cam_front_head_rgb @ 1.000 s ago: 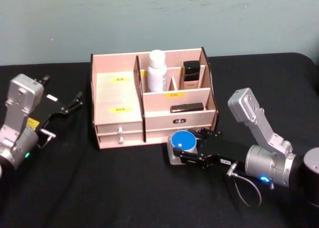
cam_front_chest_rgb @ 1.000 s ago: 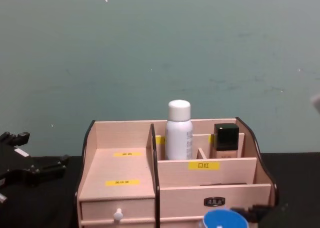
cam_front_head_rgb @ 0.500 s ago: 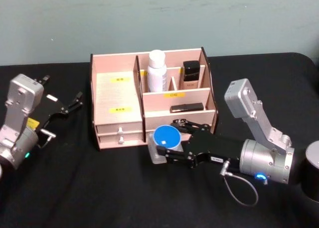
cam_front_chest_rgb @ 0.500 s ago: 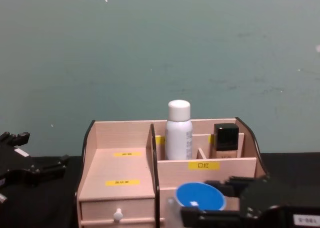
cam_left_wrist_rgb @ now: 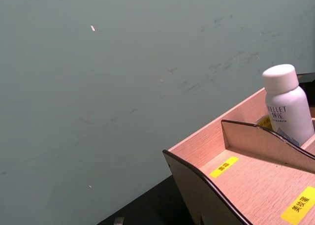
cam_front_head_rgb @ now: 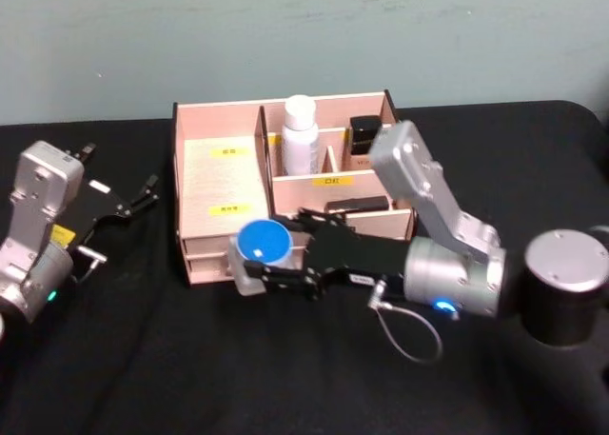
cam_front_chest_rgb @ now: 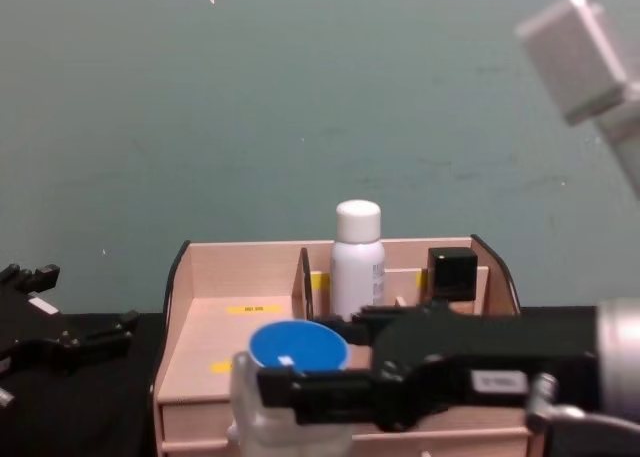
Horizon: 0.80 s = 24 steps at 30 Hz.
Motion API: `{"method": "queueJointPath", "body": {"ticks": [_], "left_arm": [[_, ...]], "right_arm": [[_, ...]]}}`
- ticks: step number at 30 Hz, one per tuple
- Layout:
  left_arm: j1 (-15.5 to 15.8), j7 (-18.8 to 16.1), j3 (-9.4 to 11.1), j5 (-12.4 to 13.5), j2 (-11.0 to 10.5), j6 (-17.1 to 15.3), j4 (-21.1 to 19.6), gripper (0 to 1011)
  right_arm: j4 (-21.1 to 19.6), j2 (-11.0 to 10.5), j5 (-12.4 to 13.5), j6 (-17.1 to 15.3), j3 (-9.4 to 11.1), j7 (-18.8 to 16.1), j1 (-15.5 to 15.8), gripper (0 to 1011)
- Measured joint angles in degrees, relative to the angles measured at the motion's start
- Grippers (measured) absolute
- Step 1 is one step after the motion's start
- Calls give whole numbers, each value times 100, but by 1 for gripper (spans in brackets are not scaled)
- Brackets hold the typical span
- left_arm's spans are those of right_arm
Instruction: Pick up the facial cleanser and watermelon frost from the table and place them into the tiered storage box.
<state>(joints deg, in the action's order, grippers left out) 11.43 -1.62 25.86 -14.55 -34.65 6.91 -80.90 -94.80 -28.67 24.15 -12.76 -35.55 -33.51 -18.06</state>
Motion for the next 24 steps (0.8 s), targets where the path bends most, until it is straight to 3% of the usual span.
{"method": "queueJointPath", "body": {"ticks": [9,24], "left_arm": [[0,0,0,0,0,0,0,1010],[0,0,0,0,0,0,0,1010]], "right_arm": [[857,537,-151,25,-240,30,-640,728],[2101,1254,-339,162,-318,143,-1408,728]]}}
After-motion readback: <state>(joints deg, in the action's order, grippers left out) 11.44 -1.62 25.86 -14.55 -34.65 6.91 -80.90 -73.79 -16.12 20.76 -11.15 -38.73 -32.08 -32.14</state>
